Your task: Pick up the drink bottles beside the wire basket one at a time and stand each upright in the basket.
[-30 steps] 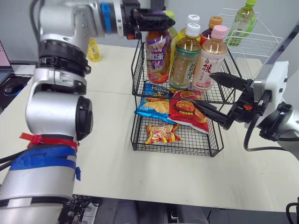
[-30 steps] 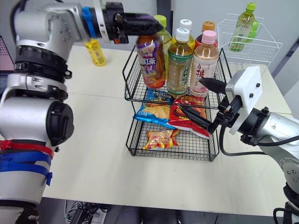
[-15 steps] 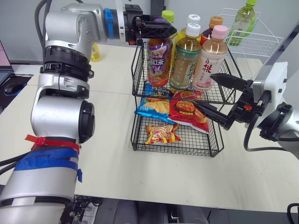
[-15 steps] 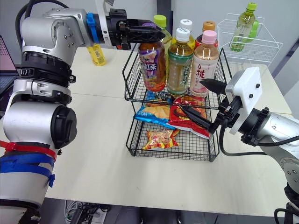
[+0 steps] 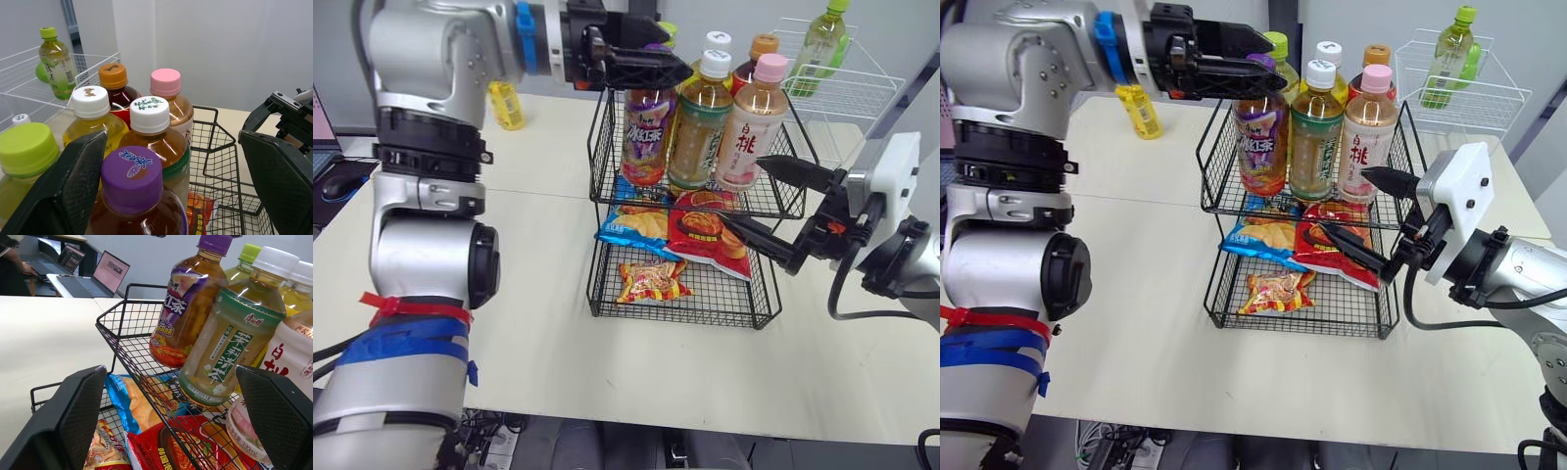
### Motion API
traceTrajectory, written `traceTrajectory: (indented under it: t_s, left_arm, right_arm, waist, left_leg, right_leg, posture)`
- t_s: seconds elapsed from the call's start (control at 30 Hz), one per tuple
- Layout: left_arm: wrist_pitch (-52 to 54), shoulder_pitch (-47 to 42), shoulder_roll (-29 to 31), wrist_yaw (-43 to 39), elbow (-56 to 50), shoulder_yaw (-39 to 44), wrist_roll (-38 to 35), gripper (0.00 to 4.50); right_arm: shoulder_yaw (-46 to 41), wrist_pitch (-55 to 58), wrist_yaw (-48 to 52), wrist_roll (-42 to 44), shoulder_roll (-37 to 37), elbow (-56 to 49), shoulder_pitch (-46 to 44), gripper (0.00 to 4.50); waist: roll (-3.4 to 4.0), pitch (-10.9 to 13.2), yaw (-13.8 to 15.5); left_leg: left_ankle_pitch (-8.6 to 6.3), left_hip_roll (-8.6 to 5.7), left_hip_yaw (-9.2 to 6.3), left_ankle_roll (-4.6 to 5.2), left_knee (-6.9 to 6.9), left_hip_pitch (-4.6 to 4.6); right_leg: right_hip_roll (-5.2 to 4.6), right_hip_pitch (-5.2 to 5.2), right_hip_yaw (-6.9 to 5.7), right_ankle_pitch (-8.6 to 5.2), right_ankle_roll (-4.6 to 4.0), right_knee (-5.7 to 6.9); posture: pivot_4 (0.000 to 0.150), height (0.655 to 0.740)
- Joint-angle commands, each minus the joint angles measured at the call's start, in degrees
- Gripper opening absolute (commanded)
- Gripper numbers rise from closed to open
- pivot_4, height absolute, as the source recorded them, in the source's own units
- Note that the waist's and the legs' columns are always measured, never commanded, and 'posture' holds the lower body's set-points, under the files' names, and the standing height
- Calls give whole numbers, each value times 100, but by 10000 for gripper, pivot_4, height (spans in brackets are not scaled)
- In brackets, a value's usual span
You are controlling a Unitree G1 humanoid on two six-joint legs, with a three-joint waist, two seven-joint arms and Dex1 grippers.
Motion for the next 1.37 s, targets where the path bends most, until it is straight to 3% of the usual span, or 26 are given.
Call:
traceTrajectory:
  t_s: [0.03, 0.37, 0.63, 0.77, 0.97, 1.13, 1.37]
  left_arm:
    - [-77, 3, 440, -117, -307, 177, -100, 44704]
    - [-836, 372, 1764, 423, 87, 727, 166, 44704]
    - [-2187, 1958, 2283, 1392, 469, 1235, 572, 44704]
    - [-3027, 3452, 1985, 2486, -15, 1777, 672, 44704]
    - [-3711, 5386, 1127, 3628, -529, 2377, 532, 44704]
    - [-4024, 5953, 531, 4159, -620, 2457, 482, 44704]
    - [-4032, 6141, 180, 4533, -820, 2336, 466, 44704]
  right_arm:
    - [-369, -175, 92, 114, -102, -69, -60, 45000]
    - [-1618, -172, 587, 297, -952, 1011, -470, 45000]
    - [-1766, -1477, 1148, -1411, -1101, 2480, 97, 45000]
    - [-1420, -2932, 1007, -2711, -684, 3637, 426, 45000]
    - [-914, -4681, 423, -3963, 319, 5335, 754, 45000]
    - [-584, -5258, 205, -4290, 842, 6001, 745, 45000]
    - [-300, -5365, 65, -4388, 1259, 6108, 655, 45000]
  waist:
    - [0, 0, -2]
    - [4, 0, 12]
    - [4, -5, 13]
    - [4, -10, 1]
    - [2, -13, 6]
    - [4, -12, 6]
    - [5, -12, 5]
  left_leg:
    - [0, 0, 1, 0, 0, 2]
    - [0, 0, 8, 1, 1, 13]
    - [-1, 1, 14, 1, 4, 24]
    - [0, 4, 23, 1, 4, 34]
    - [0, 1, 27, 1, 10, 36]
    - [0, 1, 27, 0, 15, 35]
    - [0, 2, 25, 0, 18, 38]
  right_leg:
    - [0, 0, 1, 0, 0, 1]
    - [-1, 6, 3, 0, 0, 2]
    - [-5, 16, 6, 3, -4, 3]
    - [-9, 19, 13, 5, -7, 6]
    - [-13, 22, 15, 15, -21, 11]
    - [-13, 18, 15, 18, -21, 19]
    - [-10, 24, 15, 19, -19, 21]
  posture:
    - [1500, 6736]
    - [1500, 6736]
    - [1500, 6736]
    - [1500, 6736]
    - [1500, 6736]
    - [1500, 6736]
    - [1500, 6736]
